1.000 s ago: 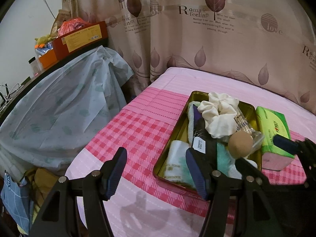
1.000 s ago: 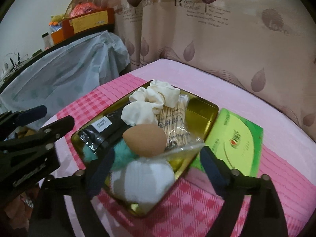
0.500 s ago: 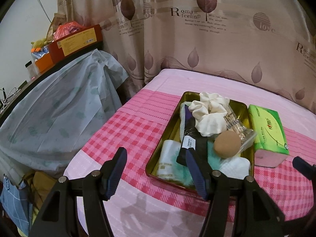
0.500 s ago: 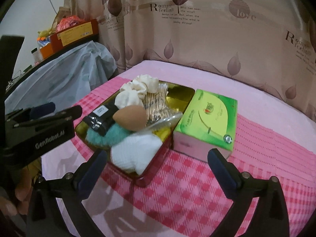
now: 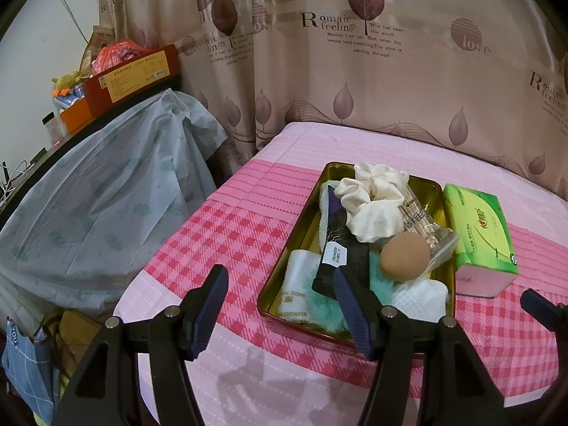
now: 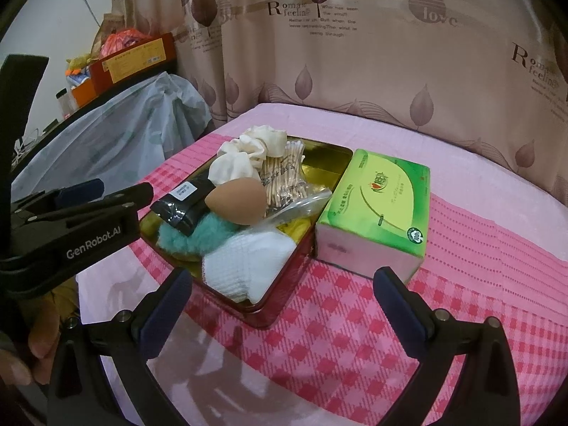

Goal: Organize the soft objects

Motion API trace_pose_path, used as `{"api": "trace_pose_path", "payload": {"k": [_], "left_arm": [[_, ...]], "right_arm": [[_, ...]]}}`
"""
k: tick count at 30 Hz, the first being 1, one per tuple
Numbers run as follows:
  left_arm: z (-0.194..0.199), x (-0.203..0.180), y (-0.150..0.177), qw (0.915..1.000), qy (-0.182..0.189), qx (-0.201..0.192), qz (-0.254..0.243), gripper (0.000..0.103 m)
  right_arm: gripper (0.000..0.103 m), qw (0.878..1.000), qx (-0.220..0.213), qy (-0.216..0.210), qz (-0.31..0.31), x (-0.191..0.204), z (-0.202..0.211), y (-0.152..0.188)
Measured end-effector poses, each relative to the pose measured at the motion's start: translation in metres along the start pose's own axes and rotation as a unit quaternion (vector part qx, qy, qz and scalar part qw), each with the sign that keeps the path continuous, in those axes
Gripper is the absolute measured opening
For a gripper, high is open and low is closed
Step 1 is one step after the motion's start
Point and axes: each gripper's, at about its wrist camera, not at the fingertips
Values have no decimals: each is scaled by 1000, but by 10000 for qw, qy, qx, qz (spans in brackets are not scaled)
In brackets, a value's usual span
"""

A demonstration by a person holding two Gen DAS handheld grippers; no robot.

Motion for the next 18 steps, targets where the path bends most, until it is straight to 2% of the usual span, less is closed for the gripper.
{"api": "trace_pose_path", "payload": {"k": [18], "left_arm": [[-1,-2,1,10000,7,20,-24,63]], "right_arm": [[101,10000,-18,35,-31,0,-1,1]]}}
Point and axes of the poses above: each gripper's, at about its wrist camera, not at the fingertips, and z roughly against the way its jaws point, x to its left, y to its underside, and after that the axes turned 3 degrees about -z, right-handed
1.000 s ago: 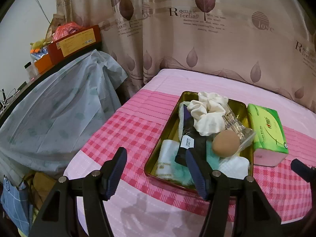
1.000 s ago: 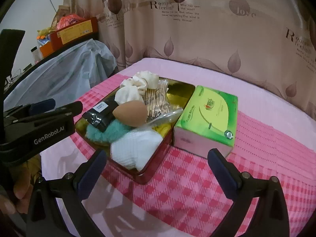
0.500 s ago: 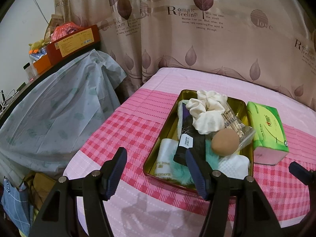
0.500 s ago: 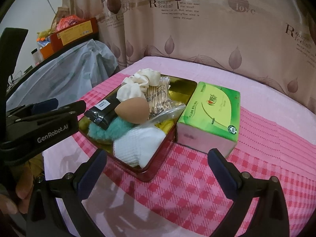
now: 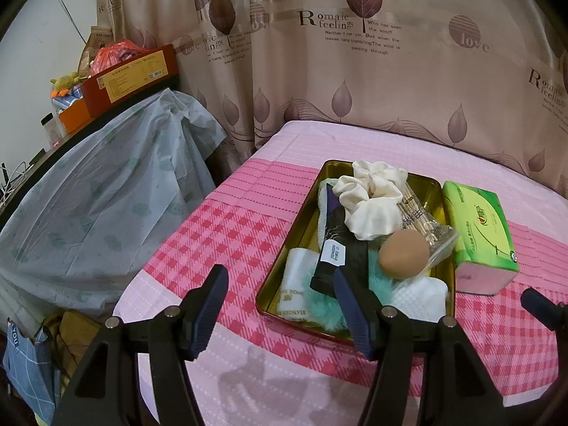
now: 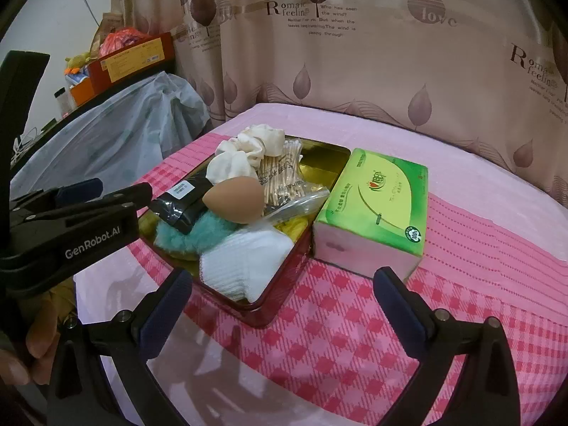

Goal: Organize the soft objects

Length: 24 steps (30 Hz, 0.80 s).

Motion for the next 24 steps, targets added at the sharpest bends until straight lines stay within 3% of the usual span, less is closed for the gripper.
{"api": "trace_pose_path", "payload": {"k": [24], "left_arm": [[-1,-1,1,10000,0,32,-16,63]], "right_arm": [[101,10000,42,-17,34,0,-3,1]]}}
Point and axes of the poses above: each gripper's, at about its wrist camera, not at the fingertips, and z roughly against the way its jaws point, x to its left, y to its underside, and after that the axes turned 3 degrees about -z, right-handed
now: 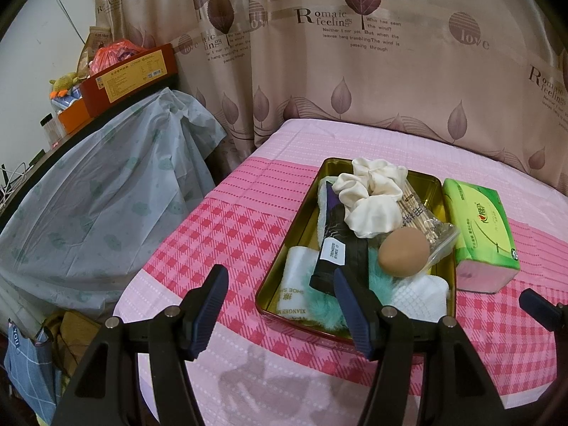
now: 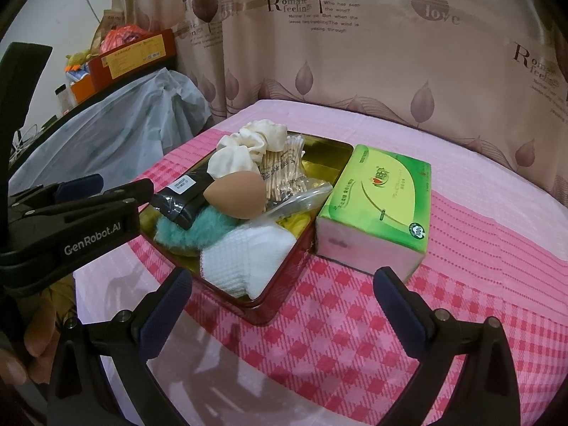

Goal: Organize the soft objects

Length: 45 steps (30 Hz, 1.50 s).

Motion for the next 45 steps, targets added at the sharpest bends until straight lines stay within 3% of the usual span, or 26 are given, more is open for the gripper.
{"api": "trace_pose_path", "payload": {"k": [45], "left_arm": [[-1,-1,1,10000,19,14,-31,63]], "right_arm": [[101,9999,107,14,63,9,-2,10]]}}
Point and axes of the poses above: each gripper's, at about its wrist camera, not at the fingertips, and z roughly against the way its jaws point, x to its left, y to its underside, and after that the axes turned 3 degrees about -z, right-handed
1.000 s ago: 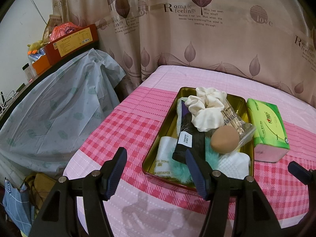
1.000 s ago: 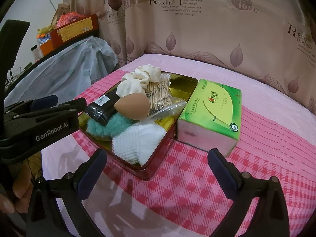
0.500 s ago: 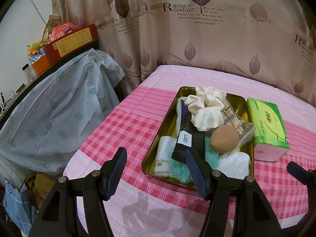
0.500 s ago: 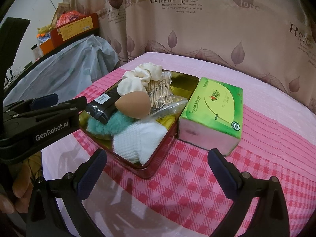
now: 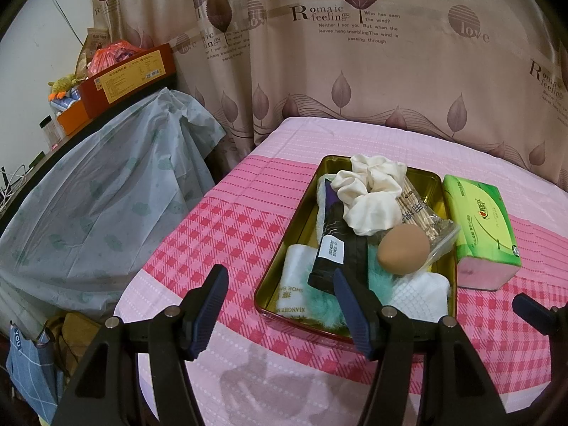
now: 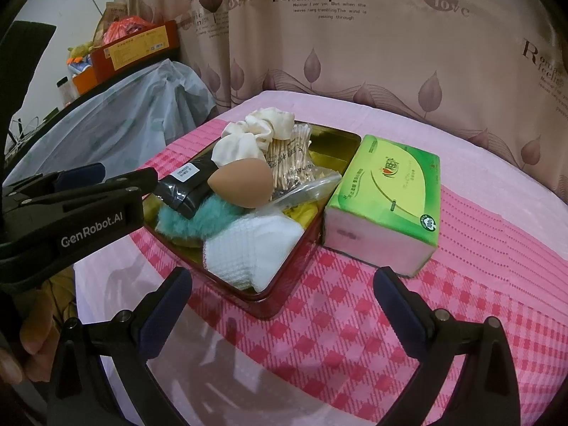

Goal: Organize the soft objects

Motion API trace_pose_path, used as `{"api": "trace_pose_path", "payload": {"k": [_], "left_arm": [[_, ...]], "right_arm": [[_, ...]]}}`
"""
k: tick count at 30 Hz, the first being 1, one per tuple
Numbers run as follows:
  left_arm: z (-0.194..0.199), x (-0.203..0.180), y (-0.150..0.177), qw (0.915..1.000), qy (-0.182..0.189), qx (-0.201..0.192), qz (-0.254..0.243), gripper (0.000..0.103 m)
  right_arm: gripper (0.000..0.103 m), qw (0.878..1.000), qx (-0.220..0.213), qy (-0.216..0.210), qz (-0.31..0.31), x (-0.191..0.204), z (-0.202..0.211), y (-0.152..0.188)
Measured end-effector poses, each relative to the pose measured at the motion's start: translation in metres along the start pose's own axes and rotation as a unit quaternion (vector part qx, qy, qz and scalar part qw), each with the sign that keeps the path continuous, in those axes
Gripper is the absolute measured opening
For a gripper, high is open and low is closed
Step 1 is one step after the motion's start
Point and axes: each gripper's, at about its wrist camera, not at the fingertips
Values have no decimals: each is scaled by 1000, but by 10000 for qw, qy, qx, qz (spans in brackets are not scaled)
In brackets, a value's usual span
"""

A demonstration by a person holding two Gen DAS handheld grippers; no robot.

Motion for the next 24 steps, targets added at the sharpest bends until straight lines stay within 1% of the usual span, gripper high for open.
{"api": "trace_pose_path", "payload": {"k": [24], "left_arm": [[1,0,1,10000,11,-39,-63,63]], "right_arm": [[101,10000,18,4,0,0,-2,-1]]}}
Point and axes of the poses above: each gripper's, at about its wrist camera, not at the fingertips, and z roughly against the way its jaws point, x to its left, y to its underside, and after that the axes turned 3 degrees about -z, right-handed
